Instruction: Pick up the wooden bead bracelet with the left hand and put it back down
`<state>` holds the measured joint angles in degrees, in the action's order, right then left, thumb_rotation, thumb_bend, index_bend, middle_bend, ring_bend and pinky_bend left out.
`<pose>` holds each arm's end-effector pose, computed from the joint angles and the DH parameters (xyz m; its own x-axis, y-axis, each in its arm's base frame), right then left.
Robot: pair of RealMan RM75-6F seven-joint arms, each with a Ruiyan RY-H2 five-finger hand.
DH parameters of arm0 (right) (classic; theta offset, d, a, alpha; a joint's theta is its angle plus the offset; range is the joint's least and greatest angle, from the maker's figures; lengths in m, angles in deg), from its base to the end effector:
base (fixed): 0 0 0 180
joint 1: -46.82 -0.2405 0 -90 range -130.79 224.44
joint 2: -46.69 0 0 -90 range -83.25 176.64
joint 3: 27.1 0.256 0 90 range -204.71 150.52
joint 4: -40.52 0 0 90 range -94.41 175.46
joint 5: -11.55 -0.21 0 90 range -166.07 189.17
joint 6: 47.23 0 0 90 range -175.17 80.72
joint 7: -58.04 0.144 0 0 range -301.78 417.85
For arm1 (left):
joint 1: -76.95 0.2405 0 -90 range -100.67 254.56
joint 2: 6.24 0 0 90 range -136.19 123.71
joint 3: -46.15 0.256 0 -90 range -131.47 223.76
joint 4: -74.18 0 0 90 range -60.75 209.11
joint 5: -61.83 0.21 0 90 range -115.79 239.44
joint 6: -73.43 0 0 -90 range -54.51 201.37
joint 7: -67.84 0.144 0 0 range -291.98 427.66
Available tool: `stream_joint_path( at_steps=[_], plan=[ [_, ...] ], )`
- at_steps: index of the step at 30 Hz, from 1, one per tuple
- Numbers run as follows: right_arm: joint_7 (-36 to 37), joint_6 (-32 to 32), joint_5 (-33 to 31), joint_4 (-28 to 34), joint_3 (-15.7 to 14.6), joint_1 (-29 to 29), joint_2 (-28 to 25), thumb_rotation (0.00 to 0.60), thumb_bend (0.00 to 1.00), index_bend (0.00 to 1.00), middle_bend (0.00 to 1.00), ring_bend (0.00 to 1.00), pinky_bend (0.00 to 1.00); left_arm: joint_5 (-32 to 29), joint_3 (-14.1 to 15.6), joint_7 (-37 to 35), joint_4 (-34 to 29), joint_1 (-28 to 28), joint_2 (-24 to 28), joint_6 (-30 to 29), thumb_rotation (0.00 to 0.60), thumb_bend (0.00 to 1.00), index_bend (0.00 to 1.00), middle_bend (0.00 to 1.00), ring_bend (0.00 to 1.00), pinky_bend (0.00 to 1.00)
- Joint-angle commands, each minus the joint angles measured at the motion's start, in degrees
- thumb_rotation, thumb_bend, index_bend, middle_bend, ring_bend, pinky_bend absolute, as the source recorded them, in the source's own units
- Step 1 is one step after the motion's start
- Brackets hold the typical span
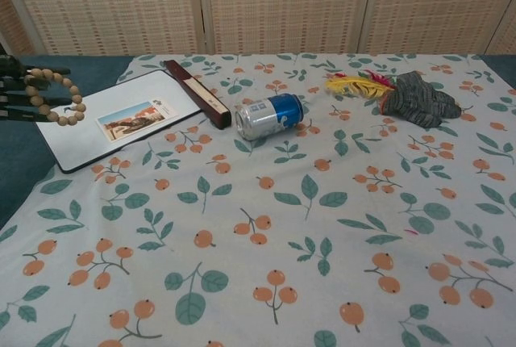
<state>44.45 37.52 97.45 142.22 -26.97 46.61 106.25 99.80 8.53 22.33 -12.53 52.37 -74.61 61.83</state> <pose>-0.3014 -0.1446 0.1624 0.5274 -0.1013 0.8436 -0.8446 0.0450 0.5335 -0.2472 0.3630 0.1037 -0.8928 0.1542 0.4232 0.4323 0.5572 0.7090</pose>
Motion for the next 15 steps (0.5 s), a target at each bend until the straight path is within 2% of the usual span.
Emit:
stream_joint_path(
  at_steps=[1, 6, 10, 11, 13, 15],
  plan=[
    [0.17, 0.09, 0.04, 0.07, 0.01, 0.06, -0.09, 0.319, 0.19, 0.00, 0.00, 0.00, 0.00, 1.25, -0.48, 0.44, -0.28, 0.31, 0.00, 0.69, 0.600, 1.00, 0.27, 0.70, 0.27, 0.00],
    [0.25, 0.11, -0.07, 0.16, 0.03, 0.13, -0.26, 0.319, 0.19, 0.00, 0.00, 0.00, 0.00, 3.47, -1.70, 0.85, -0.48, 1.05, -0.42, 1.62, 0.600, 1.00, 0.27, 0.68, 0.25, 0.00],
    [0.15, 0.16, -0.04, 0.22, 0.01, 0.18, -0.30, 0.320, 0.19, 0.00, 0.00, 0.00, 0.00, 6.12, -2.19, 2.02, -1.12, 2.26, -1.12, -0.24, 0.600, 0.99, 0.22, 0.64, 0.24, 0.00],
    [0.06, 0.14, -0.08, 0.23, 0.02, 0.18, -0.28, 0.319, 0.19, 0.00, 0.00, 0.00, 0.00, 7.12, -2.41, 2.28, -1.59, 2.90, -1.40, -1.14, 0.600, 0.96, 0.21, 0.63, 0.24, 0.00],
    [0.01, 0.04, -0.07, 0.26, 0.00, 0.15, -0.24, 0.320, 0.19, 0.00, 0.00, 0.00, 0.00, 9.74, -2.87, 3.04, -2.44, 4.19, -1.89, -2.75, 0.600, 0.83, 0.18, 0.57, 0.22, 0.00],
    [-0.09, 0.01, 0.00, 0.26, -0.03, 0.13, -0.19, 0.320, 0.19, 0.00, 0.00, 0.00, 0.00, 12.88, -2.68, 4.36, -2.99, 5.27, -2.48, -4.99, 0.600, 0.75, 0.16, 0.53, 0.21, 0.00]
  ],
)
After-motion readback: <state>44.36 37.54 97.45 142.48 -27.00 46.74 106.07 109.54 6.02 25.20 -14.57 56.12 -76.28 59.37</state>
